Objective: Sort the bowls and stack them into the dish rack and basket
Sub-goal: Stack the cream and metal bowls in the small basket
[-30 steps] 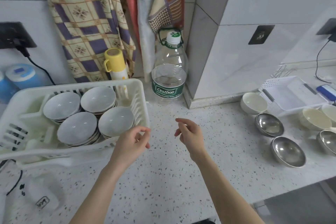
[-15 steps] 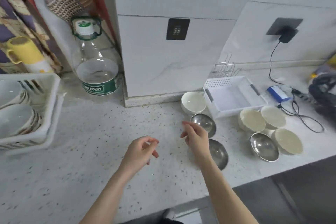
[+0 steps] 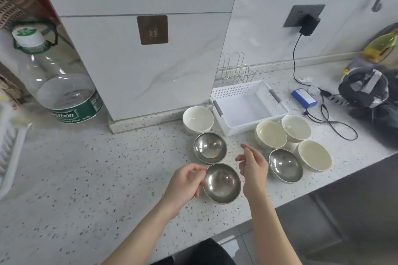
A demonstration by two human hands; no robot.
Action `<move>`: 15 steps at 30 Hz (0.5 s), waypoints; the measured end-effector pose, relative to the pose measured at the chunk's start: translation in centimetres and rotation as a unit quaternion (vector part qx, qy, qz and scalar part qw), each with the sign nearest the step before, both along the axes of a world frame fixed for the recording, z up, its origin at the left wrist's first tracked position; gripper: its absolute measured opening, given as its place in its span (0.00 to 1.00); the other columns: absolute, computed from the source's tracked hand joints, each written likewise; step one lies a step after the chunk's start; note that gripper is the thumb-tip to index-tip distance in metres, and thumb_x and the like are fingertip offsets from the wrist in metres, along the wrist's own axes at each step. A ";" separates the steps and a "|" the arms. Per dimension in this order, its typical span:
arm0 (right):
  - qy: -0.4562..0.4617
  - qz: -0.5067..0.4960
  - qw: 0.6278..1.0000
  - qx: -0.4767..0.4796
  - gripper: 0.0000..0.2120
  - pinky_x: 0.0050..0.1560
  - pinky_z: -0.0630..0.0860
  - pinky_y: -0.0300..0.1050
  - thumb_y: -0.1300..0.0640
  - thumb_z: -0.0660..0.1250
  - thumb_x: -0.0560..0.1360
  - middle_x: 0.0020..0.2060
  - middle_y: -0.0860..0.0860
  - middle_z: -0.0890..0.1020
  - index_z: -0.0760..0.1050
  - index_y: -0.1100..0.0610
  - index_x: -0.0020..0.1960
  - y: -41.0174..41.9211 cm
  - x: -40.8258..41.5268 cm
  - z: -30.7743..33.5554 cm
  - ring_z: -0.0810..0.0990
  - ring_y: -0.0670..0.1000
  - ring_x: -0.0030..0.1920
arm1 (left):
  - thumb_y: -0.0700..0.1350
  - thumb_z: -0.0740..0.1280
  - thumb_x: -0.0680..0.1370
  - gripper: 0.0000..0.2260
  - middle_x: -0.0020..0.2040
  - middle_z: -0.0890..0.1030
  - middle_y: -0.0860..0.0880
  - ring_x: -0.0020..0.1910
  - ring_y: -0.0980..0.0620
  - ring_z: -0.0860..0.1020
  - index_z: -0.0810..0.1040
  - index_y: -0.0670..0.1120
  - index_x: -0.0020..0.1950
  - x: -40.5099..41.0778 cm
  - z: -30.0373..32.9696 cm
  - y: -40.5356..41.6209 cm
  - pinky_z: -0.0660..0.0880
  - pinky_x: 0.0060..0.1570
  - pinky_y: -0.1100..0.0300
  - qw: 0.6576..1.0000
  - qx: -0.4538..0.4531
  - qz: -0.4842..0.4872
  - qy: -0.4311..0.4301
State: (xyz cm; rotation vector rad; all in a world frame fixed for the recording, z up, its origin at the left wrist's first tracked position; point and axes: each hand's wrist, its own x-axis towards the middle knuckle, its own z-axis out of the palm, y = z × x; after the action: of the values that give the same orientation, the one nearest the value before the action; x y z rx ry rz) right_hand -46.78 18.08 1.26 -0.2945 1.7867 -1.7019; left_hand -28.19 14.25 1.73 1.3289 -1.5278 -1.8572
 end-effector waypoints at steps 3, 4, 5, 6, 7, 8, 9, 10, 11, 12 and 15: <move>-0.006 -0.060 0.998 0.003 0.10 0.25 0.66 0.31 0.60 0.61 0.79 0.26 0.48 0.78 0.82 0.55 0.51 0.8 -3.0 -0.7 0.67 0.42 0.24 | 0.44 0.65 0.80 0.06 0.36 0.85 0.53 0.25 0.57 0.73 0.80 0.51 0.54 -2.9 0.1 0.3 0.69 0.26 0.67 1.000 0.004 0.010 0.007; -0.009 -0.082 0.997 0.007 0.10 0.26 0.67 0.32 0.60 0.61 0.79 0.27 0.48 0.77 0.82 0.54 0.51 1.1 -4.2 -1.1 0.68 0.42 0.24 | 0.45 0.65 0.80 0.06 0.36 0.85 0.53 0.26 0.57 0.73 0.79 0.52 0.54 -4.1 0.0 0.4 0.69 0.27 0.66 1.000 0.006 0.008 0.007; -0.002 -0.099 0.995 0.015 0.10 0.30 0.69 0.32 0.59 0.61 0.78 0.28 0.48 0.78 0.82 0.54 0.51 1.6 -5.4 -1.4 0.70 0.41 0.25 | 0.45 0.65 0.80 0.06 0.36 0.84 0.54 0.26 0.58 0.73 0.79 0.52 0.55 -5.4 0.0 0.5 0.70 0.27 0.66 1.000 0.006 0.005 0.005; 0.027 -0.107 0.993 0.031 0.10 0.34 0.71 0.34 0.59 0.61 0.78 0.30 0.48 0.78 0.81 0.53 0.52 2.1 -6.8 -1.9 0.73 0.41 0.28 | 0.46 0.65 0.80 0.06 0.36 0.84 0.54 0.26 0.58 0.73 0.79 0.53 0.56 -6.8 -0.2 0.5 0.70 0.28 0.66 1.000 0.006 0.003 0.003; 0.076 -0.100 0.990 0.057 0.11 0.38 0.72 0.36 0.58 0.60 0.78 0.33 0.47 0.80 0.81 0.53 0.53 2.7 -8.5 -2.4 0.77 0.41 0.31 | 0.47 0.65 0.81 0.06 0.36 0.84 0.54 0.25 0.58 0.72 0.79 0.53 0.56 -8.4 -0.5 0.4 0.70 0.27 0.67 1.000 0.006 0.004 0.001; 0.137 -0.083 0.983 0.089 0.11 0.41 0.73 0.38 0.57 0.60 0.79 0.36 0.47 0.81 0.80 0.53 0.55 3.3 -10.4 -2.8 0.79 0.43 0.35 | 0.47 0.64 0.81 0.07 0.36 0.85 0.54 0.25 0.58 0.72 0.78 0.52 0.57 -10.1 -0.8 0.3 0.69 0.26 0.67 1.000 0.006 0.009 -0.001; 0.191 -0.062 0.972 0.125 0.11 0.43 0.73 0.41 0.55 0.60 0.79 0.38 0.47 0.82 0.79 0.52 0.57 3.9 -12.5 -3.1 0.80 0.46 0.39 | 0.48 0.64 0.81 0.08 0.37 0.85 0.53 0.25 0.58 0.71 0.78 0.52 0.58 -12.1 -1.2 0.1 0.68 0.26 0.67 1.000 0.006 0.017 -0.008; 0.231 -0.047 0.958 0.161 0.10 0.46 0.73 0.45 0.53 0.59 0.80 0.38 0.47 0.82 0.77 0.49 0.57 4.5 -14.7 -3.2 0.80 0.49 0.42 | 0.49 0.64 0.80 0.09 0.38 0.85 0.53 0.25 0.58 0.71 0.77 0.51 0.59 -14.0 -1.5 -0.2 0.68 0.27 0.66 0.999 0.005 0.022 -0.024; 0.251 -0.041 0.949 0.185 0.10 0.48 0.74 0.49 0.51 0.59 0.80 0.38 0.47 0.82 0.76 0.47 0.58 5.0 -17.0 -3.1 0.80 0.51 0.43 | 0.52 0.64 0.80 0.11 0.40 0.85 0.53 0.26 0.59 0.71 0.75 0.51 0.61 -16.0 -1.8 -0.4 0.68 0.29 0.65 0.999 0.004 0.022 -0.045; 0.266 -0.041 0.941 0.205 0.11 0.49 0.74 0.51 0.51 0.58 0.80 0.38 0.47 0.81 0.75 0.47 0.60 5.5 -19.4 -3.0 0.79 0.53 0.44 | 0.54 0.64 0.79 0.14 0.42 0.85 0.53 0.28 0.61 0.72 0.73 0.51 0.63 -18.0 -2.2 -0.7 0.69 0.32 0.64 0.997 0.006 0.017 -0.069; 0.318 -0.033 0.903 0.288 0.16 0.47 0.70 0.49 0.51 0.58 0.80 0.42 0.47 0.78 0.71 0.50 0.67 6.9 -25.9 -3.0 0.76 0.54 0.45 | 0.58 0.62 0.78 0.26 0.48 0.82 0.53 0.39 0.59 0.75 0.63 0.50 0.73 -23.0 -3.4 -1.2 0.71 0.40 0.57 0.991 0.025 0.005 -0.130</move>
State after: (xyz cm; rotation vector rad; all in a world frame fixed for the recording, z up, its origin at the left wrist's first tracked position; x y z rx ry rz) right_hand -72.72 24.95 -1.75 -0.5717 2.7044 -1.0853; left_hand -51.19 13.02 -1.67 1.6541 -1.6039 -1.7821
